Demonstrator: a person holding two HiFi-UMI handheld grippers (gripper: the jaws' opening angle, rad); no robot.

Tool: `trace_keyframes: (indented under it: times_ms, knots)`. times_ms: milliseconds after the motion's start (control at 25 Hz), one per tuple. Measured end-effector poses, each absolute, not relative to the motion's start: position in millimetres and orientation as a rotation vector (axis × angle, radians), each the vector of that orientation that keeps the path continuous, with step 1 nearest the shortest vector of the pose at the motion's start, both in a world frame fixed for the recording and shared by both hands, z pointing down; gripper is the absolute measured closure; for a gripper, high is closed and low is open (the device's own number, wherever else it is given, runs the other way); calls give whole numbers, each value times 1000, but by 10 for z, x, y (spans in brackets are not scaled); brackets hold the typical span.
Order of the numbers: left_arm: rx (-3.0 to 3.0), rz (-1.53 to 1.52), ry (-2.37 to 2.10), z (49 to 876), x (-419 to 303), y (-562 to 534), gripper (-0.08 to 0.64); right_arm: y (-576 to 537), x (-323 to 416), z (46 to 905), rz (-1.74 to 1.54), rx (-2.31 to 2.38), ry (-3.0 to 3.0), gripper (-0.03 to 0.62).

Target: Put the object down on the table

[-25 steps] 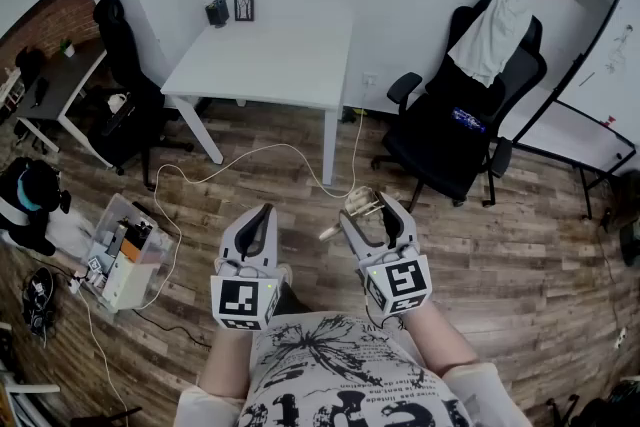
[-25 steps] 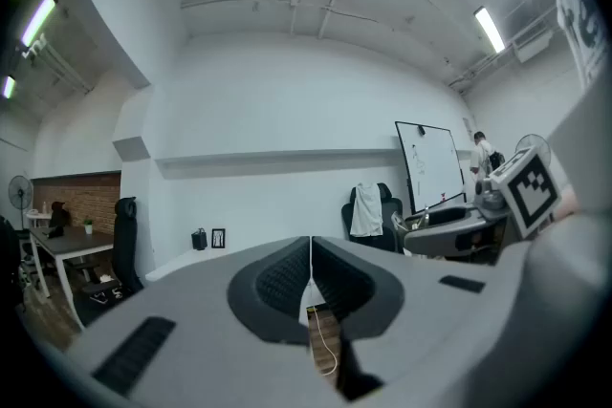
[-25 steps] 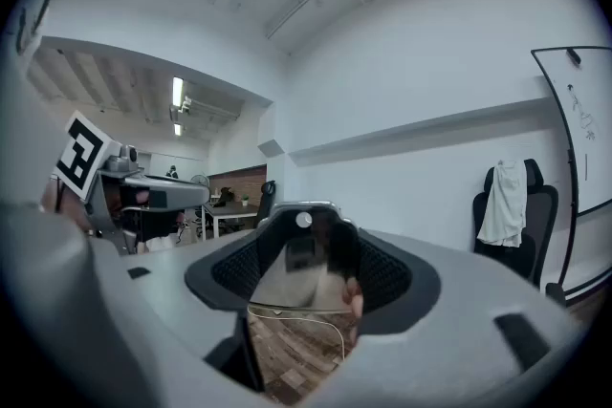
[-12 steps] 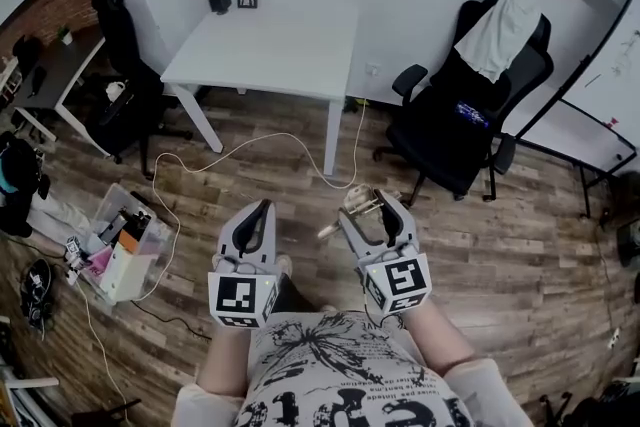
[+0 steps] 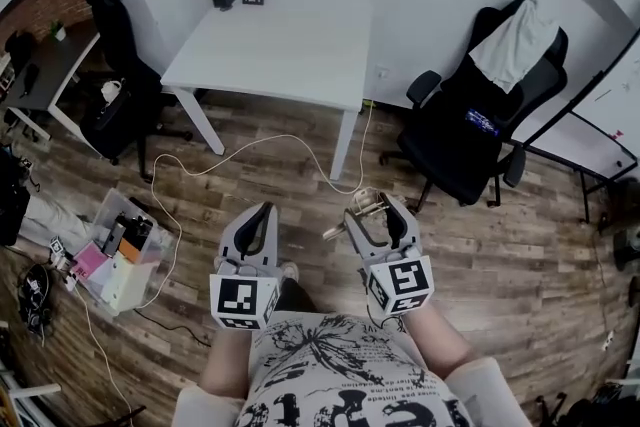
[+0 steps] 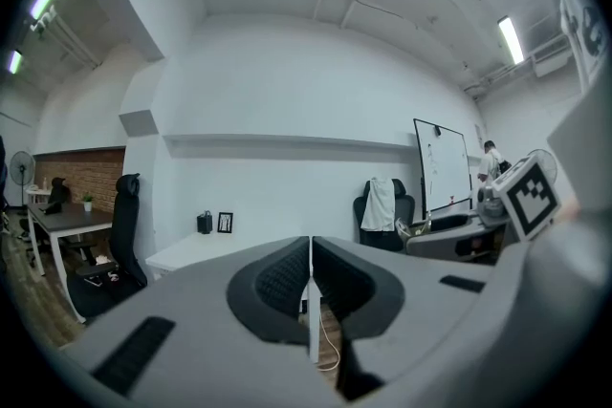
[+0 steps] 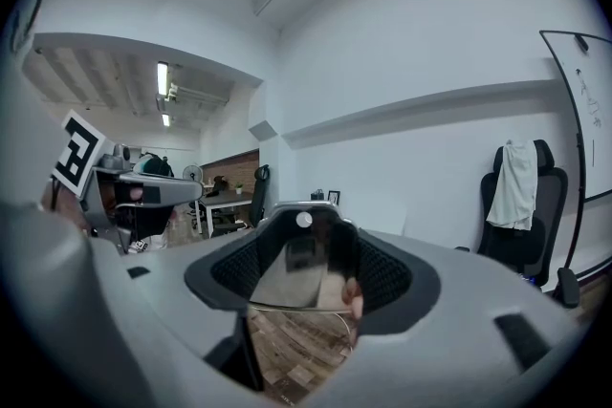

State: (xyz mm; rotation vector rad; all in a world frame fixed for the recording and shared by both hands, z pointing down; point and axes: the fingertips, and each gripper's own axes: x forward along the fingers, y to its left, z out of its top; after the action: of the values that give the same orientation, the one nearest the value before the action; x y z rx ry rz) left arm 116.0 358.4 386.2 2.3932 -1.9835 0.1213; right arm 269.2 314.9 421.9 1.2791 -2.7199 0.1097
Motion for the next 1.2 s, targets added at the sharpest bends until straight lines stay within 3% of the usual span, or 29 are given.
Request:
trace_keyframes:
  times_ms: [600, 1200]
  knots:
    - [2429, 167, -1907, 3861, -317, 2353, 548, 1790, 1242, 4151, 168, 1383, -2653, 313]
    - [2327, 195, -1999, 4087, -981, 1076, 548, 354, 577, 4464, 208, 1269, -2687, 313]
